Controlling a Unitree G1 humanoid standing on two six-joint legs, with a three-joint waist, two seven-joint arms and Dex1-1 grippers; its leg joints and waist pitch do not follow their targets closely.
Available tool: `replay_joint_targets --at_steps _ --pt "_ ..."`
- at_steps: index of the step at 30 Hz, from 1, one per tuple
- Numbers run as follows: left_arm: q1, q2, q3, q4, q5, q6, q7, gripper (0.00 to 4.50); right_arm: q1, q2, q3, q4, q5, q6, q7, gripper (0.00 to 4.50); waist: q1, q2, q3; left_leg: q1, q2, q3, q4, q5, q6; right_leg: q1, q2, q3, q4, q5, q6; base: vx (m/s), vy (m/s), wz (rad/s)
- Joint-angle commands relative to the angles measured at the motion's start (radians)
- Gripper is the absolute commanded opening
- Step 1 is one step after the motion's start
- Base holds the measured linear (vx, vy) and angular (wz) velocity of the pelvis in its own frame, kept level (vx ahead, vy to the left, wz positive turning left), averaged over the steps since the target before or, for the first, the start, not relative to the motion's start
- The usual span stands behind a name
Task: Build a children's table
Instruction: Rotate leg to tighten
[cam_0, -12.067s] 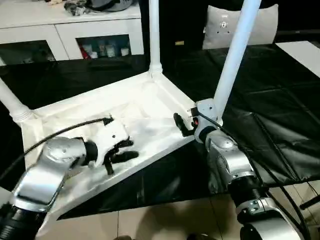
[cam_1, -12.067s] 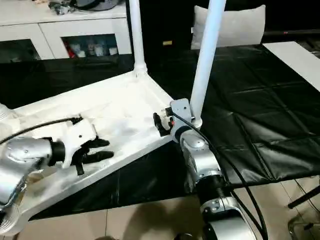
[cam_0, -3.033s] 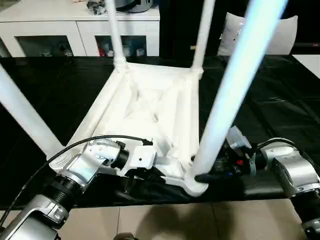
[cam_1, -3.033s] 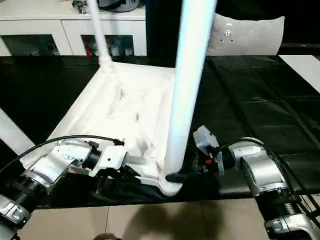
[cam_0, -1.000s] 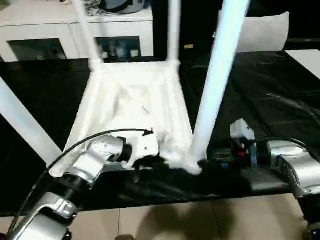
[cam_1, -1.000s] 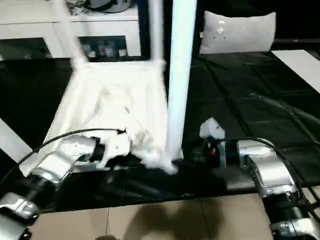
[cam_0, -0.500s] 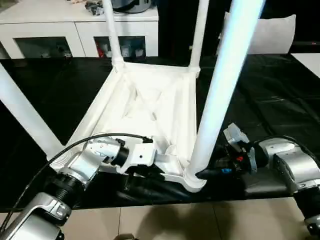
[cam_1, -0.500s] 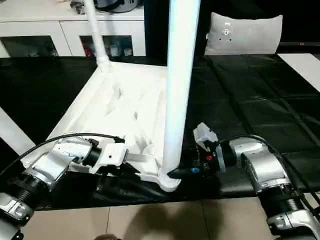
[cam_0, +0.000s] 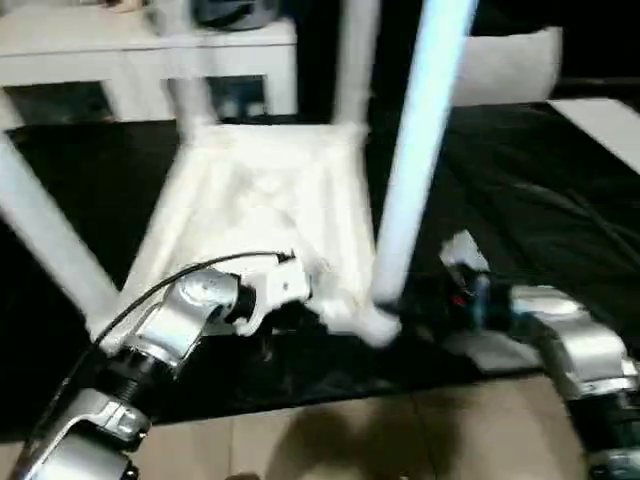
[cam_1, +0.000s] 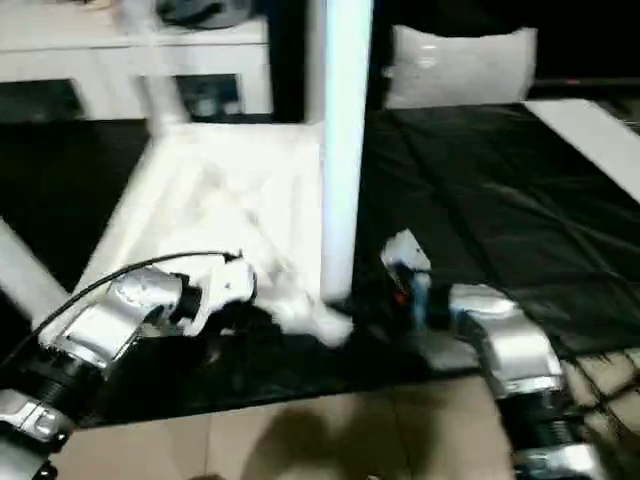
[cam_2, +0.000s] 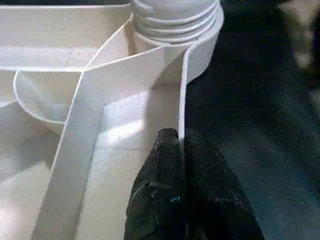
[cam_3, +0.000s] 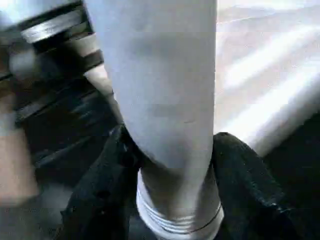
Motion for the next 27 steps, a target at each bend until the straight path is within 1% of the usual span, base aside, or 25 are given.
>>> replay_joint_targets --at_steps 1,2,3,4,5,6,7,8,9,10,11,12,13,14,15,16,17,18,19,20,22,23,24,26,27 --pt "-0.007 -0.047 -0.016 -0.046 -0.019 0.020 0.041 0.00 -0.013 0.031 0.053 -0.018 -0.028 0.027 -0.069 1.93 0.000 -0.012 -0.039 -0.014 0.021 -0.017 -0.083 -0.273 0.009 0.050 -0.056 0.032 -0.100 -0.580 -0.055 0.000 0.000 0.00" --pt "-0.015 -0.071 -0.006 -0.040 -0.014 0.042 0.081 0.00 -0.017 0.061 0.045 -0.010 -0.054 0.036 -0.141 1.93 -0.008 -0.015 -0.040 -0.008 0.021 -0.014 -0.080 -0.275 0.019 0.045 -0.055 0.034 -0.103 -0.574 -0.056 0.000 0.000 0.00" --pt "-0.026 -0.109 0.005 -0.027 0.003 0.063 0.146 0.00 -0.022 0.111 0.023 0.000 -0.071 0.047 -0.245 1.93 -0.013 -0.013 -0.041 -0.009 0.022 -0.012 -0.080 -0.264 0.025 0.044 -0.054 0.036 -0.103 -0.548 -0.068 0.000 0.000 0.00" --pt "-0.028 -0.112 0.005 -0.025 0.004 0.064 0.151 0.00 -0.023 0.115 0.021 0.001 -0.073 0.046 -0.253 1.93 -0.013 -0.010 -0.041 -0.008 0.023 -0.014 -0.081 -0.266 0.024 0.041 -0.054 0.035 -0.103 -0.540 -0.074 0.000 0.000 0.00" --pt "-0.044 -0.171 0.018 -0.004 0.022 0.085 0.242 0.00 -0.032 0.185 -0.010 0.026 -0.083 0.042 -0.389 1.93 -0.018 -0.012 -0.041 -0.009 0.023 -0.012 -0.082 -0.266 0.026 0.043 -0.053 0.035 -0.103 -0.528 -0.076 0.000 0.000 0.00" --pt "-0.045 -0.175 0.019 -0.003 0.023 0.086 0.248 0.00 -0.032 0.190 -0.013 0.028 -0.083 0.042 -0.397 1.93 -0.019 -0.012 -0.041 -0.006 0.022 -0.012 -0.082 -0.264 0.024 0.039 -0.053 0.038 -0.103 -0.515 -0.084 0.000 0.000 0.00" --pt "-0.049 -0.194 0.022 0.001 0.028 0.092 0.275 0.00 -0.034 0.213 -0.025 0.037 -0.078 0.042 -0.436 1.93 -0.020 -0.012 -0.041 -0.008 0.023 -0.012 -0.082 -0.265 0.025 0.040 -0.053 0.038 -0.101 -0.510 -0.084 0.000 0.000 0.00" --pt "-0.050 -0.210 0.022 -0.001 0.030 0.099 0.291 0.00 -0.032 0.227 -0.029 0.039 -0.078 0.029 -0.453 2.27 -0.018 -0.012 -0.043 -0.007 0.023 -0.012 -0.082 -0.255 0.030 0.041 -0.054 0.040 -0.099 -0.489 -0.090 0.000 0.000 0.00" --pt "-0.048 -0.217 0.016 -0.005 0.036 0.098 0.295 0.00 -0.025 0.234 -0.025 0.033 -0.086 0.007 -0.459 2.47 -0.016 -0.006 -0.046 -0.007 0.025 -0.011 -0.081 -0.238 0.037 0.042 -0.054 0.044 -0.095 -0.450 -0.100 0.000 0.000 0.00" --pt "-0.048 -0.216 0.014 -0.006 0.037 0.097 0.294 0.00 -0.023 0.235 -0.025 0.032 -0.088 -0.001 -0.460 2.61 -0.015 -0.008 -0.047 -0.007 0.025 -0.009 -0.080 -0.230 0.039 0.042 -0.054 0.045 -0.094 -0.428 -0.106 0.000 0.000 0.00" --pt "-0.044 -0.209 0.006 -0.012 0.043 0.094 0.288 0.00 -0.019 0.244 -0.041 0.032 -0.085 -0.038 -0.471 2.61 -0.014 -0.011 -0.048 -0.012 0.025 -0.008 -0.080 -0.209 0.048 0.047 -0.054 0.046 -0.088 -0.387 -0.119 0.000 0.000 0.00" --pt "-0.043 -0.204 0.004 -0.014 0.046 0.090 0.288 0.00 -0.017 0.249 -0.051 0.029 -0.077 -0.037 -0.471 2.64 -0.011 -0.010 -0.050 -0.010 0.025 -0.005 -0.078 -0.189 0.056 0.047 -0.055 0.048 -0.085 -0.352 -0.130 0.000 0.000 0.00" --pt "-0.043 -0.200 0.005 -0.011 0.049 0.081 0.291 0.00 -0.015 0.250 -0.057 0.024 -0.065 -0.038 -0.459 2.64 -0.010 -0.010 -0.051 -0.012 0.025 -0.006 -0.077 -0.174 0.060 0.050 -0.055 0.049 -0.081 -0.328 -0.139 0.000 0.000 0.00" --pt "-0.044 -0.198 0.005 -0.010 0.050 0.078 0.292 0.00 -0.014 0.250 -0.059 0.023 -0.061 -0.038 -0.455 2.98 -0.005 -0.005 -0.055 -0.012 0.026 -0.005 -0.075 -0.143 0.067 0.053 -0.053 0.049 -0.076 -0.273 -0.155 0.000 0.000 0.00" --pt "-0.040 -0.178 0.002 -0.004 0.060 0.048 0.279 0.00 -0.005 0.229 -0.056 0.005 -0.050 -0.049 -0.413 3.05 -0.002 -0.003 -0.055 -0.014 0.025 -0.004 -0.074 -0.127 0.074 0.056 -0.052 0.048 -0.071 -0.239 -0.169 0.000 0.000 0.00" --pt "-0.036 -0.164 0.000 -0.003 0.064 0.032 0.266 0.00 -0.001 0.209 -0.055 0.000 -0.046 -0.059 -0.382 3.03 0.000 -0.005 -0.055 -0.015 0.025 -0.004 -0.074 -0.131 0.077 0.057 -0.053 0.048 -0.072 -0.238 -0.171 0.000 0.000 0.00" --pt "-0.033 -0.152 -0.002 -0.002 0.068 0.019 0.254 0.00 0.001 0.188 -0.054 -0.003 -0.042 -0.068 -0.354 3.08 0.002 -0.004 -0.057 -0.016 0.025 -0.004 -0.072 -0.127 0.084 0.060 -0.054 0.048 -0.069 -0.227 -0.174 0.000 0.000 0.00" --pt "-0.031 -0.144 -0.003 -0.002 0.068 0.007 0.245 0.00 0.002 0.173 -0.055 -0.004 -0.035 -0.071 -0.335 3.23 0.003 -0.002 -0.056 -0.016 0.026 -0.003 -0.072 -0.122 0.090 0.059 -0.055 0.048 -0.069 -0.220 -0.178 0.000 0.000 0.00" --pt "-0.028 -0.136 -0.004 -0.003 0.065 -0.006 0.232 0.00 0.000 0.157 -0.059 -0.002 -0.030 -0.079 -0.317 3.40 0.003 -0.002 -0.056 -0.016 0.026 -0.003 -0.071 -0.120 0.091 0.060 -0.054 0.048 -0.068 -0.216 -0.181 0.000 0.000 0.00" --pt "-0.027 -0.133 -0.004 -0.004 0.064 -0.011 0.227 0.00 0.000 0.151 -0.061 -0.001 -0.028 -0.082 -0.312 3.48 0.002 -0.003 -0.057 -0.016 0.027 -0.003 -0.071 -0.116 0.094 0.060 -0.053 0.048 -0.066 -0.208 -0.186 0.000 0.000 0.00" --pt "-0.018 -0.106 -0.012 -0.013 0.055 -0.043 0.182 0.00 -0.013 0.110 -0.081 0.018 -0.017 -0.106 -0.271 3.56 0.002 -0.002 -0.055 -0.016 0.027 -0.002 -0.071 -0.122 0.094 0.059 -0.053 0.047 -0.067 -0.218 -0.188 0.000 0.000 0.00" --pt "-0.013 -0.092 -0.017 -0.018 0.050 -0.056 0.156 0.00 -0.018 0.083 -0.083 0.029 -0.015 -0.113 -0.237 3.68 0.003 -0.005 -0.057 -0.015 0.027 -0.002 -0.071 -0.128 0.094 0.061 -0.054 0.047 -0.068 -0.228 -0.186 0.000 0.000 0.00" --pt "-0.013 -0.092 -0.017 -0.018 0.050 -0.056 0.156 0.00 -0.018 0.083 -0.083 0.029 -0.015 -0.113 -0.237 3.80 0.005 -0.002 -0.057 -0.014 0.030 -0.003 -0.071 -0.125 0.093 0.060 -0.056 0.048 -0.066 -0.227 -0.190 0.000 0.000 0.00" --pt "-0.006 -0.047 -0.041 -0.023 0.039 -0.112 0.077 0.00 -0.025 -0.009 -0.059 0.039 -0.001 -0.116 -0.082 3.98 0.009 -0.002 -0.058 -0.011 0.029 -0.001 -0.068 -0.131 0.099 0.059 -0.054 0.048 -0.066 -0.222 -0.197 0.000 0.000 0.00" --pt "-0.006 -0.043 -0.044 -0.022 0.040 -0.118 0.070 0.00 -0.024 -0.018 -0.055 0.039 0.000 -0.115 -0.067 3.98 0.011 -0.003 -0.057 -0.011 0.030 -0.001 -0.068 -0.132 0.103 0.058 -0.054 0.048 -0.066 -0.222 -0.199 0.000 0.000 0.00"
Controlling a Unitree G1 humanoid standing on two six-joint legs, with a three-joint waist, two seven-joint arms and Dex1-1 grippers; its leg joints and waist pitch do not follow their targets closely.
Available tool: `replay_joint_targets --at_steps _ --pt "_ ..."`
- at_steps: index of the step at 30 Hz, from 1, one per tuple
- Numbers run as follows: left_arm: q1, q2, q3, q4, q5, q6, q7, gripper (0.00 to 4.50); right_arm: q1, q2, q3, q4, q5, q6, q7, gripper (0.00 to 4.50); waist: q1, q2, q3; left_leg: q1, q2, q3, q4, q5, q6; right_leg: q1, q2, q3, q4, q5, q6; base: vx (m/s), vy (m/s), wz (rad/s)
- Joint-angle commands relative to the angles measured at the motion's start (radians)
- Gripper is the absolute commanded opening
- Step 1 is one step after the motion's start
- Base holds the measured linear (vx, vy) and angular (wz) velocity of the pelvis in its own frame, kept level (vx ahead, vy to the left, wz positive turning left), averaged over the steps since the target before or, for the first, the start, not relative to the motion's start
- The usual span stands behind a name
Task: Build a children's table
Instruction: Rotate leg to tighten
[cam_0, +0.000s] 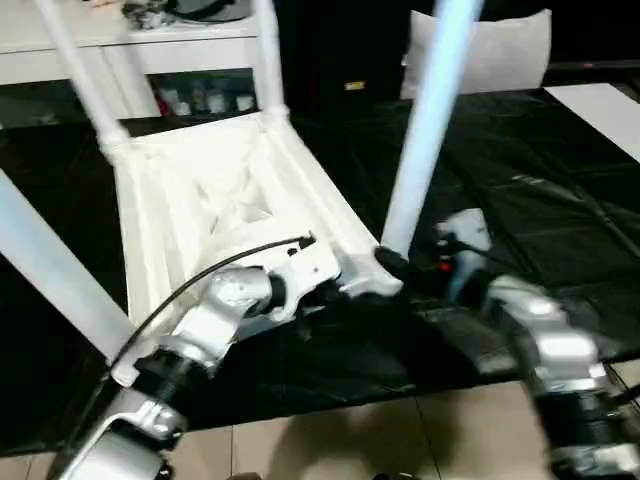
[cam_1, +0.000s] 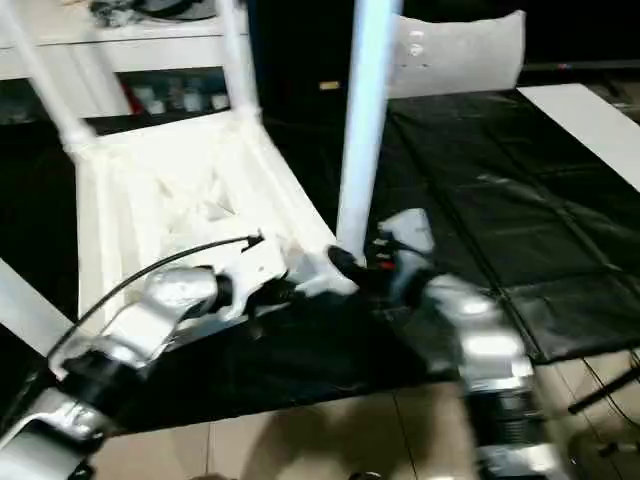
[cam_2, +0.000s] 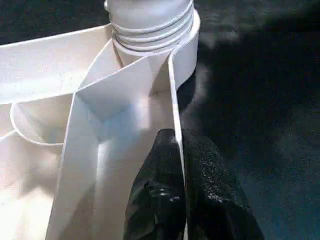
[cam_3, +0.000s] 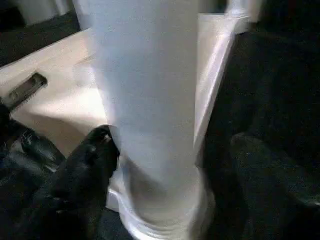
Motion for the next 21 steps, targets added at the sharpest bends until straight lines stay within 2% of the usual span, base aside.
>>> replay_joint_targets --at_steps 1,3,6,7,9,11,14,17,19,21 --pt "-0.001 0.027 -0.046 -0.025 -0.003 -0.071 -0.083 0.00 -0.010 -0.051 0.043 -0.011 0.016 -0.007 0.134 4.10 0.004 -0.012 -0.062 -0.003 0.032 -0.001 -0.055 -0.131 0.101 0.065 -0.055 0.047 -0.058 -0.221 -0.196 0.000 0.000 0.00" --pt "-0.001 0.038 -0.053 -0.026 -0.003 -0.084 -0.105 0.00 -0.007 -0.079 0.063 -0.016 0.016 -0.008 0.184 4.31 0.015 -0.013 -0.061 -0.002 0.035 0.001 -0.054 -0.127 0.104 0.063 -0.056 0.048 -0.056 -0.217 -0.199 0.000 0.000 0.00" --pt "0.005 0.063 -0.068 -0.035 -0.010 -0.114 -0.163 0.00 -0.002 -0.129 0.098 -0.024 0.027 -0.019 0.292 4.31 0.023 -0.013 -0.064 -0.003 0.038 0.000 -0.053 -0.120 0.102 0.064 -0.057 0.047 -0.052 -0.214 -0.203 0.000 0.000 0.00" --pt "0.013 0.091 -0.084 -0.046 -0.013 -0.141 -0.215 0.00 -0.004 -0.154 0.109 -0.030 0.054 -0.015 0.372 4.07 0.025 -0.013 -0.064 -0.002 0.038 0.000 -0.053 -0.119 0.103 0.064 -0.057 0.047 -0.051 -0.210 -0.206 0.000 0.000 0.00" --pt "0.022 0.119 -0.100 -0.058 -0.019 -0.168 -0.270 0.00 -0.009 -0.178 0.123 -0.032 0.079 -0.006 0.452 4.00 0.032 -0.015 -0.065 -0.002 0.041 0.001 -0.051 -0.115 0.114 0.062 -0.057 0.048 -0.047 -0.191 -0.215 0.000 0.000 0.00" --pt "0.028 0.135 -0.108 -0.067 -0.029 -0.181 -0.305 0.00 -0.011 -0.197 0.138 -0.032 0.096 0.015 0.509 3.80 0.039 -0.013 -0.066 0.001 0.042 0.002 -0.049 -0.105 0.118 0.061 -0.056 0.049 -0.044 -0.170 -0.227 0.000 0.000 0.00" --pt "0.030 0.155 -0.119 -0.075 -0.043 -0.198 -0.352 0.00 -0.011 -0.227 0.173 -0.035 0.115 0.049 0.596 3.54 0.045 -0.015 -0.063 0.001 0.042 0.001 -0.051 -0.127 0.111 0.060 -0.056 0.048 -0.045 -0.195 -0.230 0.000 0.000 0.00" --pt "0.029 0.164 -0.126 -0.074 -0.041 -0.209 -0.371 0.00 -0.015 -0.229 0.193 -0.031 0.120 0.060 0.632 3.41 0.051 -0.016 -0.060 0.003 0.043 0.001 -0.053 -0.150 0.092 0.059 -0.059 0.050 -0.050 -0.244 -0.214 0.000 0.000 0.00" --pt "0.028 0.167 -0.126 -0.070 -0.043 -0.215 -0.377 0.00 -0.020 -0.227 0.200 -0.023 0.123 0.058 0.646 3.09 0.054 -0.016 -0.060 0.004 0.042 0.001 -0.054 -0.160 0.083 0.058 -0.059 0.049 -0.053 -0.270 -0.203 0.000 0.000 0.00" --pt "0.027 0.169 -0.124 -0.068 -0.046 -0.221 -0.384 0.00 -0.024 -0.223 0.205 -0.014 0.127 0.052 0.658 3.05 0.057 -0.017 -0.060 0.003 0.042 0.000 -0.054 -0.163 0.074 0.058 -0.060 0.050 -0.054 -0.288 -0.193 0.000 0.000 0.00"
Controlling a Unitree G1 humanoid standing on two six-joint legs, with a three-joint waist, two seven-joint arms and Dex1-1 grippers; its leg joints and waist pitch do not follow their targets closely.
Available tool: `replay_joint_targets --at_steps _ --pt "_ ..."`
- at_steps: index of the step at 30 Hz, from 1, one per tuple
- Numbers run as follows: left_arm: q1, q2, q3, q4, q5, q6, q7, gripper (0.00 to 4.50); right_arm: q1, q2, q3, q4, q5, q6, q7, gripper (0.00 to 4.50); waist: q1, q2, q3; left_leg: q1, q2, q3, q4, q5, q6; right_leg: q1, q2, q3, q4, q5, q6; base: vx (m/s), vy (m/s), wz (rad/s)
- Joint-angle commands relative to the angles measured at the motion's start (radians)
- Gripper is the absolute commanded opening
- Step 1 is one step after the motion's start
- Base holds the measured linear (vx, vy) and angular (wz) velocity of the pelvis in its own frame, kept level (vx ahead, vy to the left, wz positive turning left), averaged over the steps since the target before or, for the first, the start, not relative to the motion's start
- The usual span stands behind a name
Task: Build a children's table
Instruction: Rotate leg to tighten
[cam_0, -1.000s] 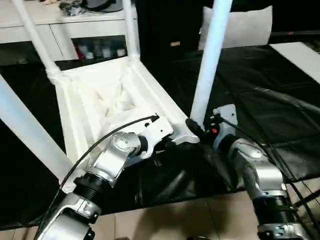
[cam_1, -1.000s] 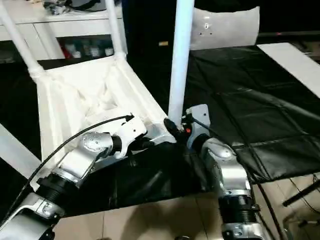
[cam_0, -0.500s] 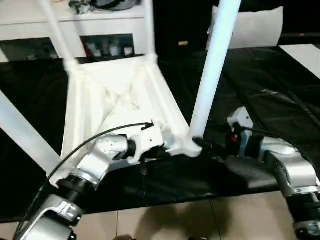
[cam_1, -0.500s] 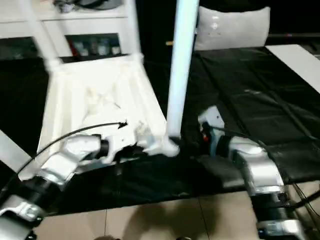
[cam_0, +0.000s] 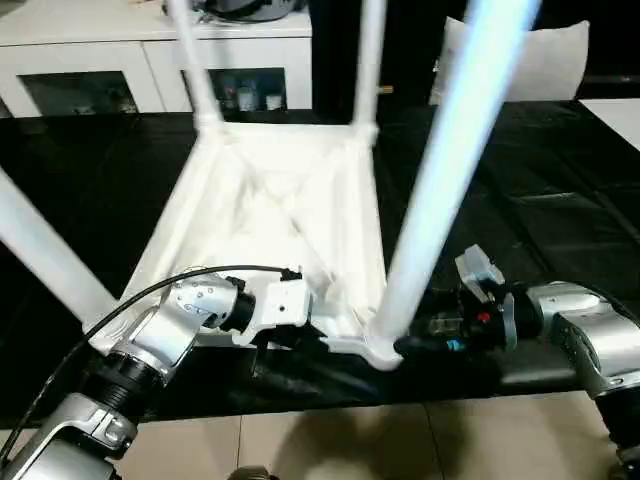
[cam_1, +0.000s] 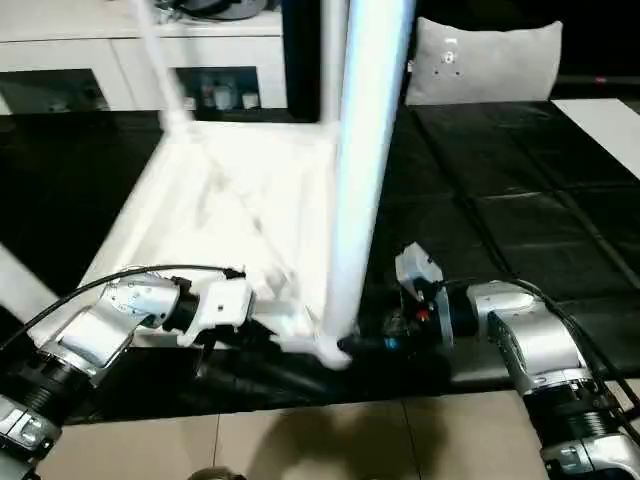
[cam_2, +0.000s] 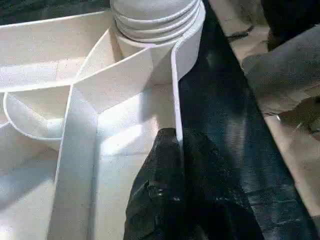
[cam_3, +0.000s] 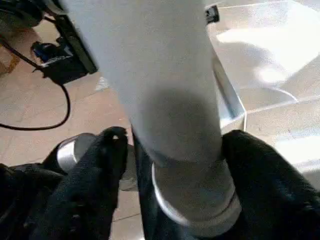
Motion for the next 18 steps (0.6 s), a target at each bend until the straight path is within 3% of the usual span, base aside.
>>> replay_joint_targets --at_steps 1,10,14,16,17,18 --pt "0.002 0.003 -0.035 -0.022 0.015 -0.019 -0.030 0.00 -0.018 0.002 0.020 -0.010 0.016 0.006 0.029 2.95 -0.007 -0.015 -0.059 0.000 0.041 -0.001 -0.066 -0.161 0.073 0.056 -0.059 0.050 -0.060 -0.292 -0.189 0.000 0.000 0.00" --pt "0.003 0.005 -0.031 -0.017 0.009 -0.015 -0.034 0.00 -0.008 0.010 0.024 -0.025 0.037 0.036 0.037 2.21 -0.006 -0.016 -0.061 -0.003 0.039 -0.002 -0.065 -0.143 0.071 0.056 -0.057 0.049 -0.058 -0.285 -0.181 0.000 0.000 0.00" --pt "0.005 -0.005 -0.017 -0.015 0.004 0.028 -0.009 0.00 0.028 0.033 -0.002 -0.080 0.083 0.098 -0.009 2.09 -0.004 -0.017 -0.060 -0.003 0.039 -0.001 -0.065 -0.131 0.074 0.058 -0.056 0.050 -0.057 -0.273 -0.181 0.000 0.000 0.00" --pt "-0.001 -0.024 -0.003 -0.012 -0.001 0.060 0.025 0.00 0.042 0.058 -0.016 -0.092 0.081 0.105 -0.069 2.07 -0.007 -0.016 -0.058 -0.003 0.039 0.000 -0.066 -0.146 0.069 0.055 -0.058 0.049 -0.061 -0.302 -0.175 0.000 0.000 0.00" --pt "-0.003 -0.038 0.009 -0.013 -0.009 0.077 0.045 0.00 0.051 0.078 -0.026 -0.103 0.079 0.112 -0.113 2.07 -0.008 -0.012 -0.053 -0.005 0.037 -0.002 -0.069 -0.167 0.060 0.056 -0.058 0.048 -0.067 -0.351 -0.160 0.000 0.000 0.00" --pt "-0.003 -0.039 0.009 -0.013 -0.010 0.078 0.046 0.00 0.051 0.079 -0.027 -0.104 0.079 0.113 -0.116 2.07 -0.011 -0.016 -0.050 -0.003 0.034 -0.003 -0.072 -0.195 0.050 0.055 -0.058 0.045 -0.076 -0.417 -0.137 0.000 0.000 0.00"
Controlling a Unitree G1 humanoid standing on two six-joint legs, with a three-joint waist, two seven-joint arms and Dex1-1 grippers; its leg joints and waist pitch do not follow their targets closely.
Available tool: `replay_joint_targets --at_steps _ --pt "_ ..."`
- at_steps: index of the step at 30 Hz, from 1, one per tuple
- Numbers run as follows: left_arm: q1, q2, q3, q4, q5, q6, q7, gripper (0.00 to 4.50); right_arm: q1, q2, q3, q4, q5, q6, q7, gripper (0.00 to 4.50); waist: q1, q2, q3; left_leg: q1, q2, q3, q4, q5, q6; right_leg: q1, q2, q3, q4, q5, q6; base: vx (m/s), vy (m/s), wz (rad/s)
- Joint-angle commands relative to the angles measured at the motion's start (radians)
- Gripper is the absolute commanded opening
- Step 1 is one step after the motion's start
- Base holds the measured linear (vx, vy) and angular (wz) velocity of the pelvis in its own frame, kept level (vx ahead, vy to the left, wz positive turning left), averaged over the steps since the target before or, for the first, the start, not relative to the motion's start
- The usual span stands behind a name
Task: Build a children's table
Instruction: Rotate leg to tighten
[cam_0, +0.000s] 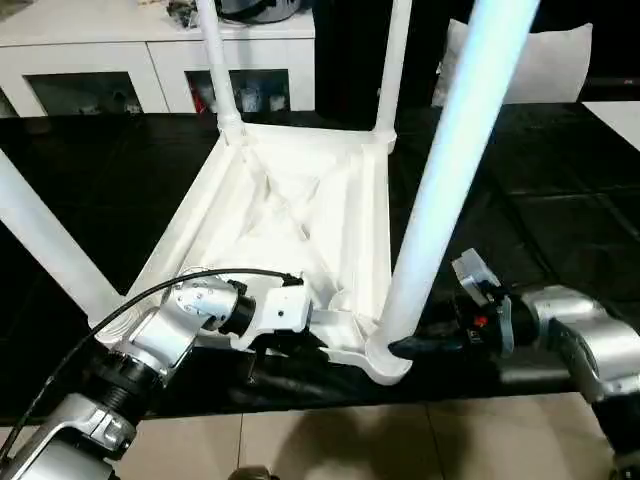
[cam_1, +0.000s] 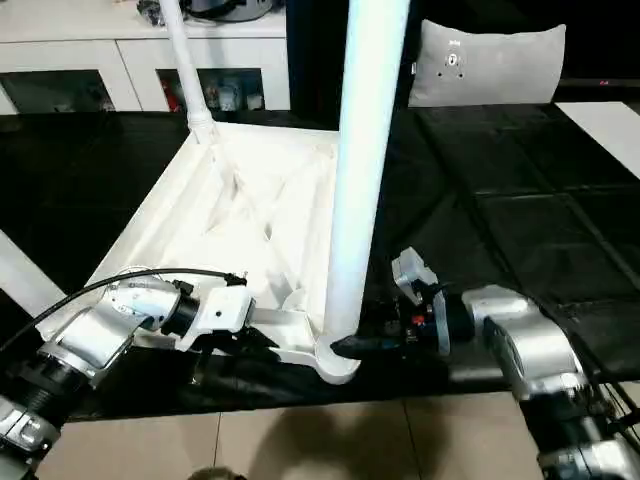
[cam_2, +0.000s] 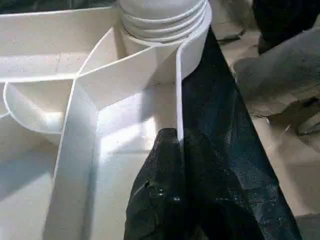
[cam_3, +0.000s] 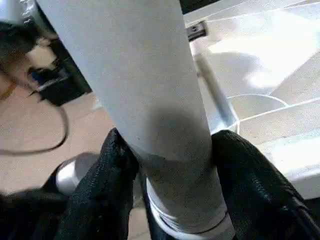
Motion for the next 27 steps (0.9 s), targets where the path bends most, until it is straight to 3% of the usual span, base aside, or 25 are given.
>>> replay_joint_targets --at_steps 1,2,3,4,5,6,8,9,12,16,17,18,24,27 --pt "-0.003 -0.055 0.015 -0.023 -0.001 0.068 0.098 0.00 -0.006 0.082 0.001 -0.032 -0.010 0.008 -0.153 2.07 -0.009 -0.008 -0.048 -0.001 0.034 -0.004 -0.074 -0.203 0.042 0.051 -0.060 0.046 -0.081 -0.446 -0.129 0.000 0.000 0.00" --pt "-0.002 -0.071 0.026 -0.029 -0.001 0.100 0.132 0.00 -0.008 0.117 -0.010 -0.024 -0.040 -0.003 -0.237 2.07 -0.016 -0.012 -0.044 0.003 0.030 -0.004 -0.075 -0.235 0.026 0.045 -0.059 0.043 -0.091 -0.517 -0.106 0.000 0.000 0.00" --pt "-0.002 -0.078 0.030 -0.031 0.000 0.115 0.145 0.00 -0.010 0.131 -0.015 -0.020 -0.054 -0.009 -0.273 2.06 -0.027 -0.014 -0.043 0.000 0.023 -0.010 -0.076 -0.252 0.013 0.051 -0.061 0.035 -0.100 -0.582 -0.073 0.000 0.000 0.00" --pt "-0.003 -0.086 0.033 -0.032 0.000 0.131 0.160 0.00 -0.012 0.146 -0.019 -0.017 -0.068 -0.013 -0.311 2.03 -0.033 -0.014 -0.043 -0.001 0.024 -0.011 -0.077 -0.256 0.007 0.051 -0.061 0.034 -0.101 -0.599 -0.060 0.000 0.000 0.00" --pt "-0.007 -0.134 0.046 -0.033 0.010 0.193 0.238 0.00 -0.024 0.220 -0.038 -0.006 -0.129 0.003 -0.495 2.03 -0.046 -0.012 -0.040 -0.003 0.023 -0.013 -0.079 -0.270 0.002 0.048 -0.058 0.031 -0.105 -0.617 -0.044 0.000 0.000 0.00" --pt "-0.007 -0.137 0.046 -0.033 0.010 0.196 0.242 0.00 -0.024 0.224 -0.039 -0.006 -0.132 0.004 -0.505 2.00 -0.063 -0.014 -0.039 -0.005 0.019 -0.016 -0.079 -0.281 -0.005 0.048 -0.055 0.025 -0.109 -0.625 -0.034 0.000 0.000 0.00" --pt "-0.012 -0.169 0.049 -0.025 0.022 0.218 0.289 0.00 -0.030 0.270 -0.053 -0.004 -0.156 0.036 -0.613 1.98 -0.078 -0.013 -0.042 -0.009 0.018 -0.020 -0.081 -0.289 0.004 0.053 -0.057 0.022 -0.114 -0.617 -0.024 0.000 0.000 0.00" --pt "-0.017 -0.190 0.051 -0.017 0.028 0.228 0.318 0.00 -0.033 0.301 -0.064 -0.001 -0.170 0.056 -0.684 1.97 -0.087 -0.012 -0.041 -0.002 0.017 -0.018 -0.079 -0.300 0.010 0.043 -0.053 0.024 -0.118 -0.611 -0.029 0.000 0.000 0.00" --pt "-0.034 -0.279 0.073 0.013 0.045 0.267 0.443 0.00 -0.053 0.416 -0.111 0.037 -0.205 0.065 -0.905 1.96 -0.103 -0.010 -0.039 0.000 0.013 -0.017 -0.077 -0.318 0.009 0.037 -0.050 0.022 -0.120 -0.614 -0.037 0.000 0.000 0.00" --pt "-0.045 -0.328 0.088 0.031 0.060 0.293 0.524 0.00 -0.065 0.455 -0.118 0.064 -0.230 0.026 -0.971 1.96 -0.102 -0.007 -0.041 0.002 0.015 -0.016 -0.078 -0.311 0.024 0.037 -0.053 0.026 -0.122 -0.596 -0.036 0.000 0.000 0.00" --pt "-0.047 -0.342 0.091 0.034 0.066 0.301 0.544 0.00 -0.067 0.460 -0.112 0.071 -0.240 0.007 -0.977 2.30 -0.103 -0.009 -0.041 -0.004 0.017 -0.016 -0.081 -0.304 0.030 0.041 -0.051 0.028 -0.117 -0.562 -0.045 0.000 0.000 0.00" --pt "-0.046 -0.346 0.090 0.033 0.068 0.303 0.547 0.00 -0.067 0.460 -0.108 0.072 -0.241 -0.004 -0.972 2.50 -0.099 -0.007 -0.043 -0.002 0.017 -0.015 -0.081 -0.293 0.035 0.041 -0.052 0.032 -0.115 -0.540 -0.053 0.000 0.000 0.00" --pt "-0.034 -0.313 0.067 0.028 0.096 0.250 0.516 0.00 -0.040 0.437 -0.107 0.034 -0.204 -0.040 -0.893 3.05 -0.086 -0.008 -0.048 -0.005 0.021 -0.007 -0.080 -0.213 0.065 0.047 -0.052 0.044 -0.098 -0.406 -0.108 0.000 0.000 0.00" --pt "-0.030 -0.282 0.065 0.032 0.093 0.206 0.481 0.00 -0.030 0.398 -0.110 0.033 -0.192 -0.063 -0.834 3.29 -0.078 -0.007 -0.051 -0.010 0.023 -0.008 -0.078 -0.185 0.075 0.053 -0.054 0.045 -0.090 -0.368 -0.116 0.000 0.000 0.00"
